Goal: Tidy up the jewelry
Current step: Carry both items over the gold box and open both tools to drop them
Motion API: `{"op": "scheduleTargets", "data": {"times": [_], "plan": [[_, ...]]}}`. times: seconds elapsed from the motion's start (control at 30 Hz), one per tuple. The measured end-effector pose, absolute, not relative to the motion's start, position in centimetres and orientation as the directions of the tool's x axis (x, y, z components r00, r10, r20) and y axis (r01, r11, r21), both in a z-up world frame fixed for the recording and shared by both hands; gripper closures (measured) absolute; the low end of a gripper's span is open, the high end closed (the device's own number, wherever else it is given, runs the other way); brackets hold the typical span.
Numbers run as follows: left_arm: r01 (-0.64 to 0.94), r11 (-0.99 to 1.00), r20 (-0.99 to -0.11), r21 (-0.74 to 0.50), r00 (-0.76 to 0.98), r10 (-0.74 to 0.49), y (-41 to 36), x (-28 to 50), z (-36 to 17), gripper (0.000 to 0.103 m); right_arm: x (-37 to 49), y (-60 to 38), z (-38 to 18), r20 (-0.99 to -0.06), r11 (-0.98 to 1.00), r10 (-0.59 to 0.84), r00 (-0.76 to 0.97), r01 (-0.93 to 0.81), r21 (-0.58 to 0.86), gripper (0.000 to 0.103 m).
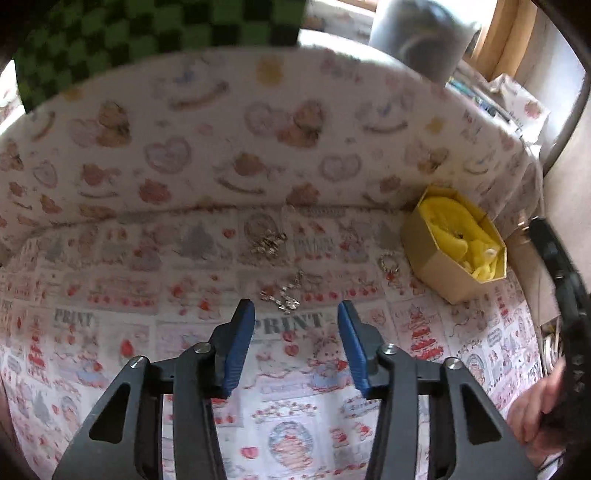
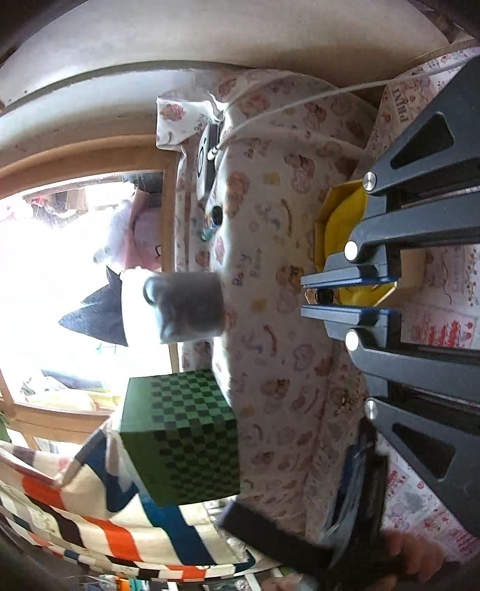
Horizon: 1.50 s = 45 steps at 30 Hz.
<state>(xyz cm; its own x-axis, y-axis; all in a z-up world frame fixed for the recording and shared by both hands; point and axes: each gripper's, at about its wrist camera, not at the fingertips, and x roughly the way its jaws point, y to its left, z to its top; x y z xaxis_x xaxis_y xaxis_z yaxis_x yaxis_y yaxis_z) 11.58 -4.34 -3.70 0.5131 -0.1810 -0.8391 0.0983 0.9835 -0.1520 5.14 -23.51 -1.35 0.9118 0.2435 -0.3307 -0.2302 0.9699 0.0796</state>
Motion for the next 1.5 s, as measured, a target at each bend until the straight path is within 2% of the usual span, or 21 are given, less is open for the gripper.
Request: {"op": "scheduleTargets", "data": {"times": [0.13, 0.2, 0.27, 0.37, 0.43, 0.5, 0.73, 0.87, 0.9, 0.93, 0.97, 1.0, 1.1, 1.2, 1.33, 1.37, 1.4, 1.5], "plan": [[0.086, 0.991, -0.853, -0.106, 0.504, -0.135, -5.9, 12.3, -4.6, 0.065, 5.1, -24.2, -1.0, -0.319, 0.972, 0.235, 0.918, -0.214, 0.102, 0.095], [0.044, 0.999, -0.861, -0.033, 0.506, -0.051, -6.3, 13.1, -5.4, 0.075, 5.2, -24.8, -0.8, -0.317, 0.970, 0.236, 0.919, -0.207, 0.124, 0.095], [0.019, 0.998, -0.863, -0.065, 0.501, -0.066, -6.2, 13.4, -5.9, 0.079, 5.2, -25.2, -0.7, -0.313, 0.970, 0.235, 0.920, -0.202, 0.136, 0.095], [0.022, 0.998, -0.868, -0.063, 0.492, -0.066, -6.2, 13.4, -5.8, 0.093, 5.3, -25.7, -0.5, -0.308, 0.971, 0.230, 0.923, -0.193, 0.144, 0.095], [0.004, 0.997, -0.868, -0.071, 0.493, -0.063, -6.0, 13.3, -5.6, 0.094, 5.4, -25.9, -0.4, -0.305, 0.970, 0.228, 0.925, -0.188, 0.153, 0.095], [-0.002, 0.997, -0.863, -0.078, 0.501, -0.067, -5.9, 12.9, -5.1, 0.103, 5.4, -26.3, -0.2, -0.302, 0.968, 0.229, 0.925, -0.185, 0.167, 0.095], [0.046, 0.994, -0.799, -0.103, 0.591, -0.110, -5.5, 9.6, -0.5, 0.103, 5.6, -27.8, 0.0, -0.295, 0.961, 0.228, 0.928, -0.166, 0.221, 0.095], [0.054, 0.998, -0.753, -0.027, 0.656, -0.056, -5.9, 8.3, 1.9, 0.103, 5.9, -28.6, 0.0, -0.300, 0.954, 0.229, 0.926, -0.153, 0.256, 0.095], [0.053, 0.999, -0.742, 0.007, 0.670, -0.030, -6.2, 8.2, 2.2, 0.098, 5.9, -28.7, -0.1, -0.302, 0.953, 0.230, 0.925, -0.151, 0.263, 0.095], [0.059, 0.998, -0.743, 0.026, 0.669, -0.020, -6.7, 8.8, 2.2, 0.090, 6.0, -28.8, -0.1, -0.304, 0.951, 0.234, 0.923, -0.152, 0.271, 0.095], [0.062, 0.997, -0.758, 0.039, 0.652, -0.011, -6.8, 9.2, 1.7, 0.060, 6.1, -28.8, -0.1, -0.308, 0.949, 0.238, 0.921, -0.153, 0.276, 0.095], [0.048, 0.998, -0.776, 0.050, 0.631, 0.008, -6.7, 9.7, 1.0, 0.047, 6.1, -28.8, -0.2, -0.310, 0.949, 0.239, 0.920, -0.153, 0.276, 0.095], [0.015, 0.999, -0.814, 0.045, 0.581, 0.028, -5.6, 10.9, -1.5, 0.054, 6.3, -28.2, -0.4, -0.328, 0.960, 0.221, 0.918, -0.145, 0.241, 0.095], [0.002, 0.999, -0.846, -0.033, 0.532, -0.029, -4.0, 11.3, -3.6, 0.062, 6.6, -27.8, -0.7, -0.342, 0.963, 0.220, 0.913, -0.148, 0.225, 0.095], [0.002, 0.997, -0.868, -0.080, 0.492, -0.070, -3.2, 12.1, -5.3, 0.071, 6.9, -27.6, -1.0, -0.354, 0.964, 0.223, 0.908, -0.151, 0.219, 0.095], [0.001, 0.997, -0.861, -0.072, 0.505, -0.063, -3.2, 12.2, -5.3, 0.077, 6.9, -27.6, -1.0, -0.356, 0.964, 0.223, 0.908, -0.151, 0.218, 0.095], [-0.001, 0.998, -0.862, -0.063, 0.504, -0.054, -3.2, 12.3, -5.4, 0.087, 6.8, -27.6, -1.0, -0.355, 0.964, 0.223, 0.908, -0.150, 0.220, 0.095], [-0.015, 0.997, -0.860, -0.074, 0.507, -0.056, -2.7, 12.7, -5.4, 0.093, 6.8, -27.6, -0.8, -0.345, 0.965, 0.219, 0.912, -0.150, 0.216, 0.095]]}}
